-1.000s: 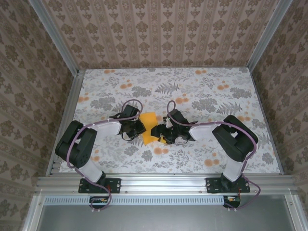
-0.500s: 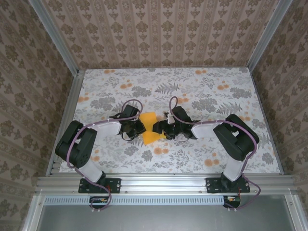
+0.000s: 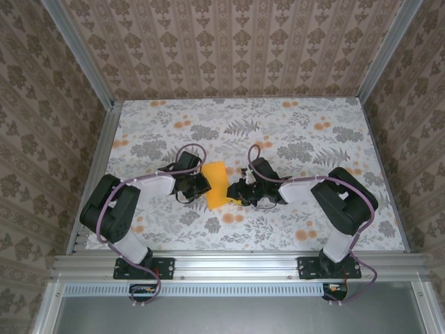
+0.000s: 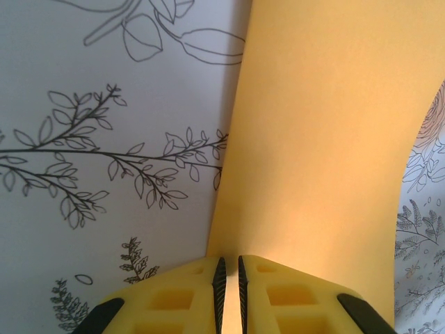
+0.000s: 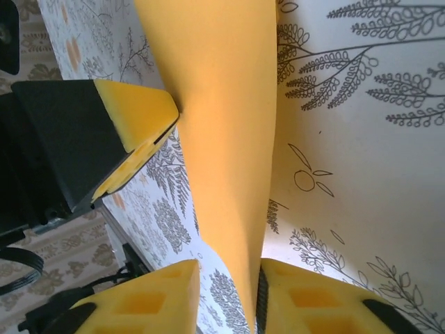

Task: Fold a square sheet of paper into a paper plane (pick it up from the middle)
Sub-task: Fold the triangle third at the center of the table.

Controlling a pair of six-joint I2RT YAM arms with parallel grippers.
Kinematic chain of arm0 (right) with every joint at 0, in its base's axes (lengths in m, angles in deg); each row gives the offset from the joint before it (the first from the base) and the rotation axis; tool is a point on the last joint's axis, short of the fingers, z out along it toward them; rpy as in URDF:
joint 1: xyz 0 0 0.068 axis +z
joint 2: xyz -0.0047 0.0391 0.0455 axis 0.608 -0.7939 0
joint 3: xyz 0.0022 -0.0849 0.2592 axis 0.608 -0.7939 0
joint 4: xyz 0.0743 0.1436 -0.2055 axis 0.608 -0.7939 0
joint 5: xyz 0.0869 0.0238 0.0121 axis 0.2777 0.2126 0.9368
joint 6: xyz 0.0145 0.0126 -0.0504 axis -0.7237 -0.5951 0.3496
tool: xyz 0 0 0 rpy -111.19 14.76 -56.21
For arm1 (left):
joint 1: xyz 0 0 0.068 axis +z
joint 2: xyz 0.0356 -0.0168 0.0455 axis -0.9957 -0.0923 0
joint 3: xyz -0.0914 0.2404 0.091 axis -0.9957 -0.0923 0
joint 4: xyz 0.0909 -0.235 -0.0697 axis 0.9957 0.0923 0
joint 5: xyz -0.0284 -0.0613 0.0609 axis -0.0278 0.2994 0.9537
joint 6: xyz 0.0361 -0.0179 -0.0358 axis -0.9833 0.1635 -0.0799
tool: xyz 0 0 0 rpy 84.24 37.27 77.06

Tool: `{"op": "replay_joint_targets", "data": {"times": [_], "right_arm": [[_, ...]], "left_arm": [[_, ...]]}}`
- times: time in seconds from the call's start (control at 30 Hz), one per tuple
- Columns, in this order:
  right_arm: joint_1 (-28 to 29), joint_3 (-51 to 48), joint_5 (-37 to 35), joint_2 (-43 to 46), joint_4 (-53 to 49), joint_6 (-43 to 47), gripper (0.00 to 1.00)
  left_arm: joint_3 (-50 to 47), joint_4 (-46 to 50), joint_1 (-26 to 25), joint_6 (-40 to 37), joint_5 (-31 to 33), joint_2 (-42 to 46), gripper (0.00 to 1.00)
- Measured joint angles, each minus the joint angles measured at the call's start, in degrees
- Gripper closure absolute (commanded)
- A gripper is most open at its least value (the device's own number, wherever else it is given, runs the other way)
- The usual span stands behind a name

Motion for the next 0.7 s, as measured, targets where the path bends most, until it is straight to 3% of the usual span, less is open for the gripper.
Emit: {"op": "replay_joint_targets", "data": {"times": [0.13,0.43,0.7], "right_arm": [[-0.09,0.00,-0.94,0.02,-0.74,-0.37,1.00],[-1.25,2.95,-2.03,1.84,-15.39,7.39,1.00],[-1.25,4.09,-2.03,3.65,-25.42,13.44,1.00]], "left_arm": [[0.00,0.00,0.00,-0.02,-0.02,0.00,0.82],[-1.22,-2.91,0.00,-2.40,-2.25,3.69,0.74],[0.63,-5.77,0.02,-5.09,-3.93,4.37,0.78]]}}
